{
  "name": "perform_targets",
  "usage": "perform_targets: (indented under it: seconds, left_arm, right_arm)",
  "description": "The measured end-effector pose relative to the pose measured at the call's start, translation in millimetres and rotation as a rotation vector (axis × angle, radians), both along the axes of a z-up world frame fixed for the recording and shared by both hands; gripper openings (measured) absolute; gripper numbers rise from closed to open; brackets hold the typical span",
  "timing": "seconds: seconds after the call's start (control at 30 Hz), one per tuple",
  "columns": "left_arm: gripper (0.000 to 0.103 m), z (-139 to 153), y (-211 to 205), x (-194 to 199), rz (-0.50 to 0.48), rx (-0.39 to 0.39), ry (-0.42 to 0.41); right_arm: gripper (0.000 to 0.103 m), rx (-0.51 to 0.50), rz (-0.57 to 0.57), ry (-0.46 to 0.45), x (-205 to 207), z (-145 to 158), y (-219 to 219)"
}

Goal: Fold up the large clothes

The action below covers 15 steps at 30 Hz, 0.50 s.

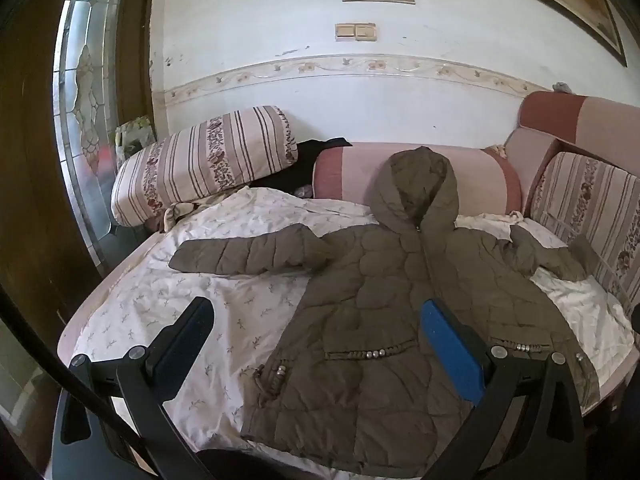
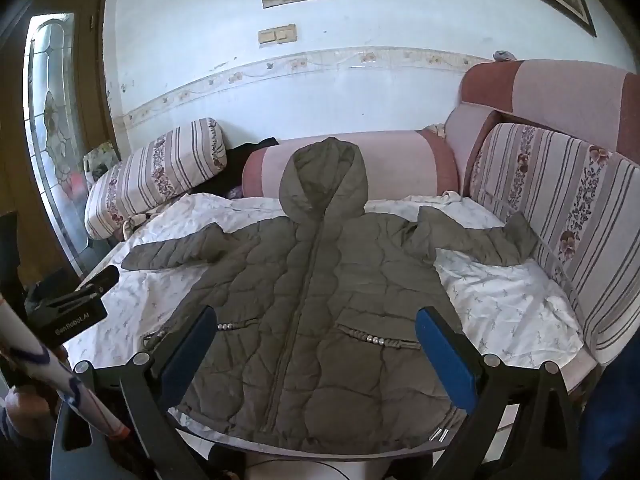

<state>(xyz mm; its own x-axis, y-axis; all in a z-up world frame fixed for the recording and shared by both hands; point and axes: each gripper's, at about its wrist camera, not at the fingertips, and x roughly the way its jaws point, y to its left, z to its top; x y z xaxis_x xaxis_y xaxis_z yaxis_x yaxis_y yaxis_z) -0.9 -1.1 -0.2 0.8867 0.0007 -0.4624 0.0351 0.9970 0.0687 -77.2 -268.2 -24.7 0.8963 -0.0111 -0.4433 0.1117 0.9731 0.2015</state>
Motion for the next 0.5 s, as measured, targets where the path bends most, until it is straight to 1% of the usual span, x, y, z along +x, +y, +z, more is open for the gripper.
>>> perform_targets:
  seconds: [0.03,0.07,0.23,0.27,0.5]
  left_arm:
    - [0.103,0,-2,-2,-0.001,0.001,-0.001]
    - [0.103,3,-4,4,0.007,-0.006,0.019]
    - [0.103,1,-10,7,0.004,-0.001,0.022]
    - [0.103,5,-6,2,0.001,0.000,0.015]
    - [0.103,7,-14,3,0.001,0.001,0.016]
  right_arm:
    - [0.102,-0.001,0.002,-0.002,-2,-2,-1]
    - [0.102,-0.001,0.006,-0.001,-2,-2,-2]
    - [0.102,-0.005,0.008,0.001,-2,-5,0]
    - [0.102,-0.005,0.010,0.003,-1,-4,1]
    - [0.102,-0.020,0.024,0.001,-3,-10,2]
